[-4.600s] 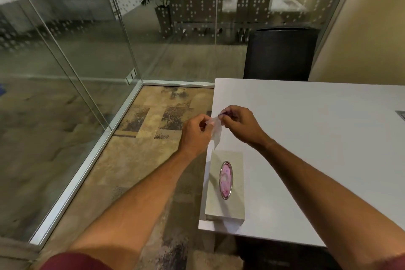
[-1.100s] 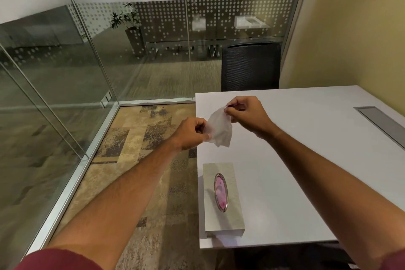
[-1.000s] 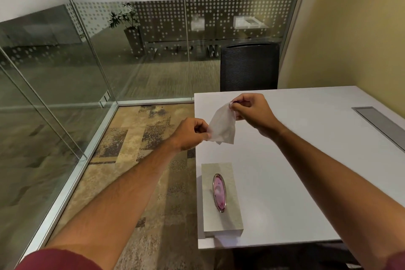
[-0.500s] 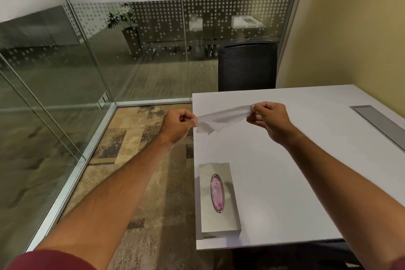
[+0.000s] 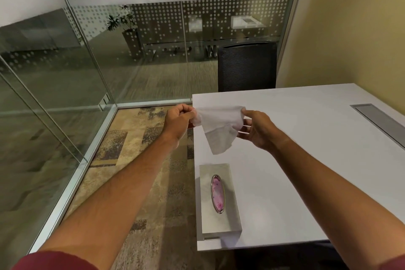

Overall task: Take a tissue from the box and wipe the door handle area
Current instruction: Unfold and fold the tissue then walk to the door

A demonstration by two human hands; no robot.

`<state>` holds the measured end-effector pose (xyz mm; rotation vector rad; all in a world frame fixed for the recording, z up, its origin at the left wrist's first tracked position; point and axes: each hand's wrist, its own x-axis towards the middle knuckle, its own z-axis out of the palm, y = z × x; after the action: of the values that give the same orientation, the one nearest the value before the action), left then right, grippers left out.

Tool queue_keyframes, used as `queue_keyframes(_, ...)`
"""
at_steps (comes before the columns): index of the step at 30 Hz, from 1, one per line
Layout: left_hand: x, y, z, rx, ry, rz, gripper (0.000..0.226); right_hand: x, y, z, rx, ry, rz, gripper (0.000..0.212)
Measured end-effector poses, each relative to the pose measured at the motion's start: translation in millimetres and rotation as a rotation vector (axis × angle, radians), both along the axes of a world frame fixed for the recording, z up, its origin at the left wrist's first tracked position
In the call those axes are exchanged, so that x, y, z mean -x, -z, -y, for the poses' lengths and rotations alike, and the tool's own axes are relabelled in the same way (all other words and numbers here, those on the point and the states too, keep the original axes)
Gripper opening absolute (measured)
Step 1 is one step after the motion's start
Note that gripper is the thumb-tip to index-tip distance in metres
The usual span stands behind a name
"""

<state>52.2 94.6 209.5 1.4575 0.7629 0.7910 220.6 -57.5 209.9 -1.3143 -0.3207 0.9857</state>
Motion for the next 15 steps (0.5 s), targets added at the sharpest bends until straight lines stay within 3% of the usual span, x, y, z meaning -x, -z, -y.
queue_keyframes(12, -1.1, 7.0, -2.7, 0.071, -0.048, 0.009, 0.019, 6.1, 15.7, -2.7, 0.080, -0.013, -0.349, 0.043)
queue_keyframes(15, -0.1, 7.0, -2.5, 0.035, -0.068, 0.001, 0.015, 7.6, 13.5, -2.5, 0.067, -0.069, -0.321, 0.043)
